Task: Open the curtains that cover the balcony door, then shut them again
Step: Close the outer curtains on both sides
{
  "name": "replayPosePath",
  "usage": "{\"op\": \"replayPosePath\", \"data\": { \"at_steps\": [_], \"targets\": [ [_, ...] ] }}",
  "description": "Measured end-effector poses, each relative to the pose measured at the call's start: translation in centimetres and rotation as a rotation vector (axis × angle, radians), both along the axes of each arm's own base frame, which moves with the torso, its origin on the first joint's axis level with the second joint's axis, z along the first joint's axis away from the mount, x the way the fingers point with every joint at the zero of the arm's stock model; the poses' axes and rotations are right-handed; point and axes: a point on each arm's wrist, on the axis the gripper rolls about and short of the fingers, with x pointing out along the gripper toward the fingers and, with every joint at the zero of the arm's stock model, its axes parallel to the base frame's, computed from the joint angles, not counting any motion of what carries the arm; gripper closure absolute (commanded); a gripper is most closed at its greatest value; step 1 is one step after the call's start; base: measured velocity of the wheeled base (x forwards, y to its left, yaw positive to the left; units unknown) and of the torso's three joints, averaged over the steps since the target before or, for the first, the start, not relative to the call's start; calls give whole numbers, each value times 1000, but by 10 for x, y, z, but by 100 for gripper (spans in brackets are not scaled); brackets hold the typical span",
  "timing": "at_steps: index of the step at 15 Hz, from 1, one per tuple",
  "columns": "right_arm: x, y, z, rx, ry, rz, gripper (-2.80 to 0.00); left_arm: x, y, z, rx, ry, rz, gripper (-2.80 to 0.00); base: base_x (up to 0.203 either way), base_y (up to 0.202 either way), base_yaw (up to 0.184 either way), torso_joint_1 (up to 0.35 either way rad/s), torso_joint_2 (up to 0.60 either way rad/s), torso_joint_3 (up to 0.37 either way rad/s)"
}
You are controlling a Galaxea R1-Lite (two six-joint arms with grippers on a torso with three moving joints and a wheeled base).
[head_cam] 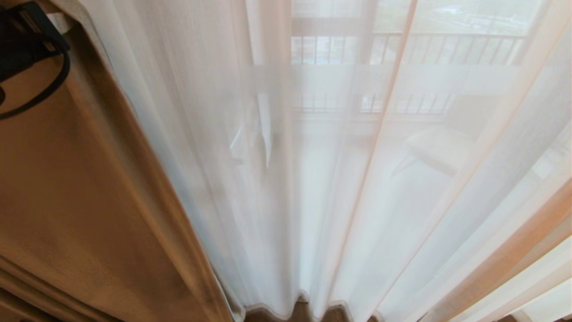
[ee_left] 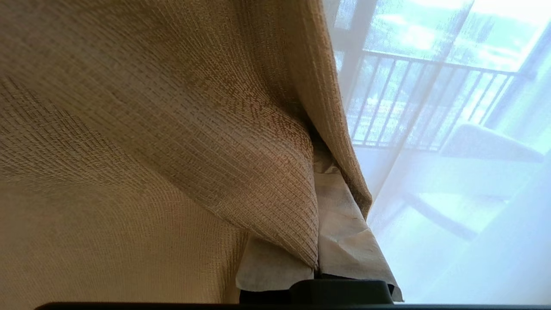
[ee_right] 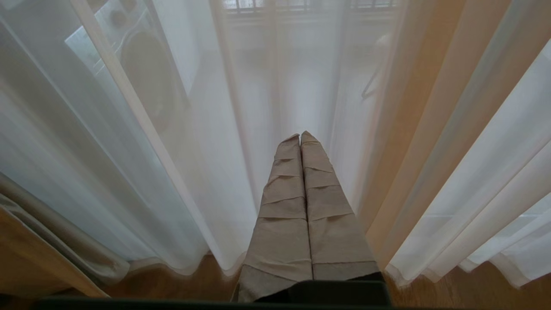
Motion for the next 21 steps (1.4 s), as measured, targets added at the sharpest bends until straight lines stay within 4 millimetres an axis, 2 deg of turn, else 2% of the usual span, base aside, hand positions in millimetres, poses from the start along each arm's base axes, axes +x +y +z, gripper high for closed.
{"op": "replayPosePath", "data": {
  "at_steps": [2, 3, 8, 12, 16, 21],
  "targets": [
    [0, 0, 0, 0, 0, 0, 0, 1, 1, -1, 1, 2, 2, 0, 0, 0, 0, 0, 0, 0],
    [0, 0, 0, 0, 0, 0, 0, 1, 1, -1, 0, 3, 3, -280, 0, 0, 0, 0, 0, 0],
    [0, 0, 0, 0, 0, 0, 0, 1, 0, -2, 16, 4, 8, -280, 0, 0, 0, 0, 0, 0],
    [0, 0, 0, 0, 0, 0, 0, -11, 0, -8, 15, 22, 10, -280, 0, 0, 0, 0, 0, 0],
    [0, 0, 0, 0, 0, 0, 0, -39, -2, -17, 14, 33, 10, -280, 0, 0, 0, 0, 0, 0],
    [0, 0, 0, 0, 0, 0, 0, -90, -5, -27, 14, 21, 8, -280, 0, 0, 0, 0, 0, 0]
  ]
}}
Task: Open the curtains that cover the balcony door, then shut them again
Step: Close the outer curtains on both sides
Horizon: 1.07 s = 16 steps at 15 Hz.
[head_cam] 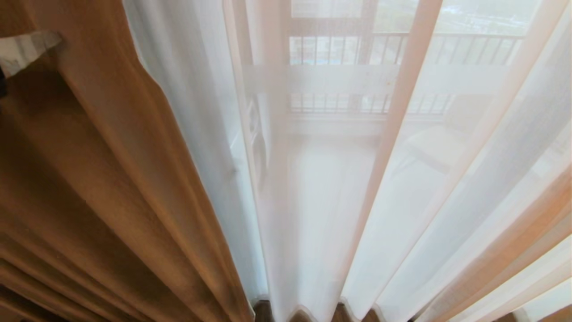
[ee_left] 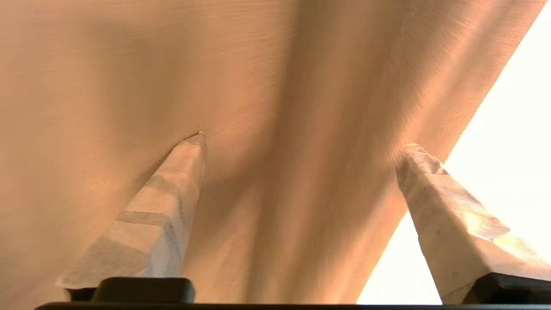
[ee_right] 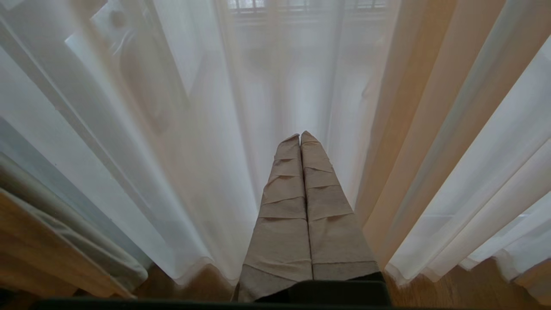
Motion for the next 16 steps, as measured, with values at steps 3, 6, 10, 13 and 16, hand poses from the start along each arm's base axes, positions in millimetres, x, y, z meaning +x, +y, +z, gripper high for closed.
{"op": "replayPosePath", "data": {
  "at_steps": [3, 6, 10, 13, 16],
  "targets": [
    [0, 0, 0, 0, 0, 0, 0, -35, -2, -9, -3, 54, -3, -280, 0, 0, 0, 0, 0, 0],
    [0, 0, 0, 0, 0, 0, 0, -61, -4, -15, -5, 79, 0, -280, 0, 0, 0, 0, 0, 0],
    [0, 0, 0, 0, 0, 0, 0, -76, -5, -14, -3, 41, 5, 0, 0, 0, 0, 0, 0, 0],
    [0, 0, 0, 0, 0, 0, 0, -81, -5, -19, -1, 44, -7, 0, 0, 0, 0, 0, 0, 0],
    [0, 0, 0, 0, 0, 0, 0, -84, -5, -28, -4, 58, 2, 0, 0, 0, 0, 0, 0, 0]
  ]
}}
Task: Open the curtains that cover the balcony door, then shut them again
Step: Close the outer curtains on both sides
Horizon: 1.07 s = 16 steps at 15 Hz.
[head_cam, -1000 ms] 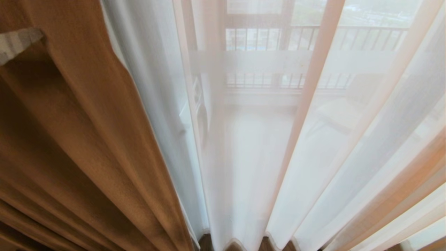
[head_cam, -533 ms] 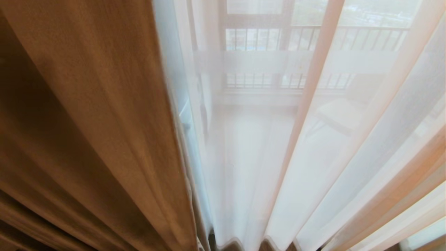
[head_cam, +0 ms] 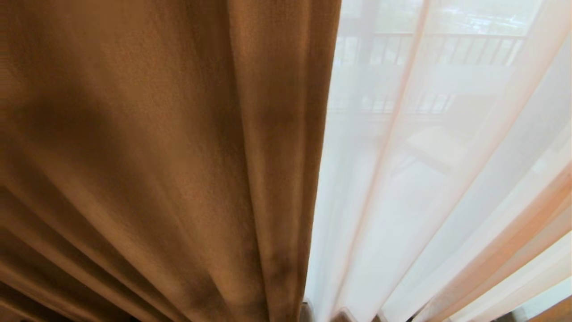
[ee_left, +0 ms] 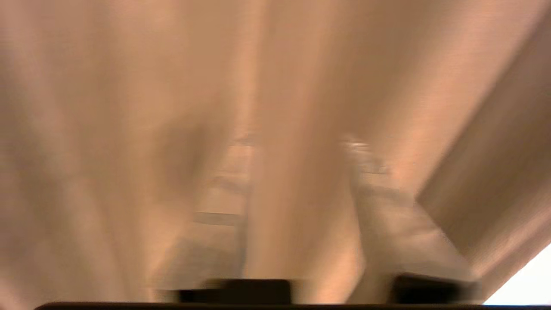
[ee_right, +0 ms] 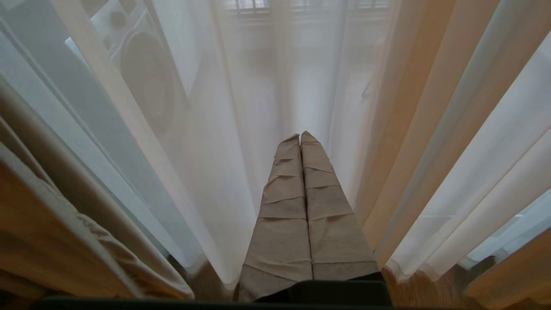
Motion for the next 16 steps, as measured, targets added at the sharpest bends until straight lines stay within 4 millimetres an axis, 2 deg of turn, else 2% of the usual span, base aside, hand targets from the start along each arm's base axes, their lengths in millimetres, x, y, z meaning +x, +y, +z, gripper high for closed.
{"op": "replayPosePath", "data": {
  "at_steps": [9, 13, 16],
  "targets": [
    [0, 0, 0, 0, 0, 0, 0, -1, 0, -42, 23, 110, 5, 0, 0, 0, 0, 0, 0, 0],
    [0, 0, 0, 0, 0, 0, 0, -5, 1, -71, 60, 174, 51, 0, 0, 0, 0, 0, 0, 0],
    [0, 0, 0, 0, 0, 0, 0, -14, 2, -100, 110, 224, 144, 0, 0, 0, 0, 0, 0, 0]
  ]
}}
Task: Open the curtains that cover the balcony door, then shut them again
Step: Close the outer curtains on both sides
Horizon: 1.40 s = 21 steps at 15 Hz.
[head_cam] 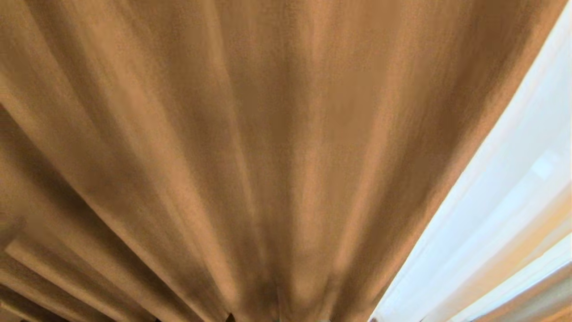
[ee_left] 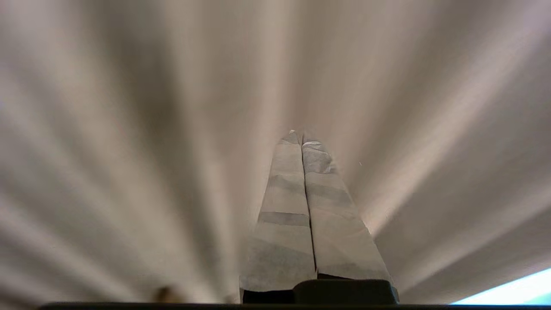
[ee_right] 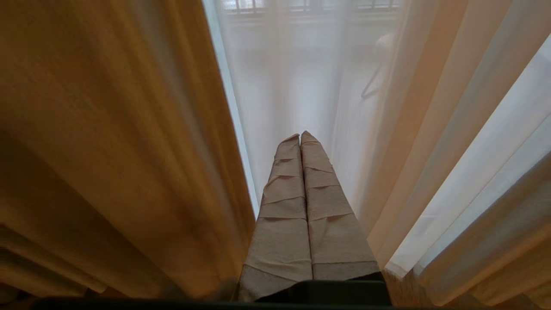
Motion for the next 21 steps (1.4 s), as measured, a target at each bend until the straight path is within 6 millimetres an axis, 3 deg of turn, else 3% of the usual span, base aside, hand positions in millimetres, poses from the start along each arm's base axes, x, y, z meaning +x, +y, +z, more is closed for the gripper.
{"op": "replayPosePath", "data": {
  "at_steps": [10, 15, 21],
  "targets": [
    [0, 0, 0, 0, 0, 0, 0, -46, -3, -101, 89, 106, 14, 0, 0, 0, 0, 0, 0, 0],
    [0, 0, 0, 0, 0, 0, 0, -52, -2, -118, 131, 237, 58, 0, 0, 0, 0, 0, 0, 0],
    [0, 0, 0, 0, 0, 0, 0, -59, -2, -119, 105, 159, -13, 0, 0, 0, 0, 0, 0, 0]
  ]
}}
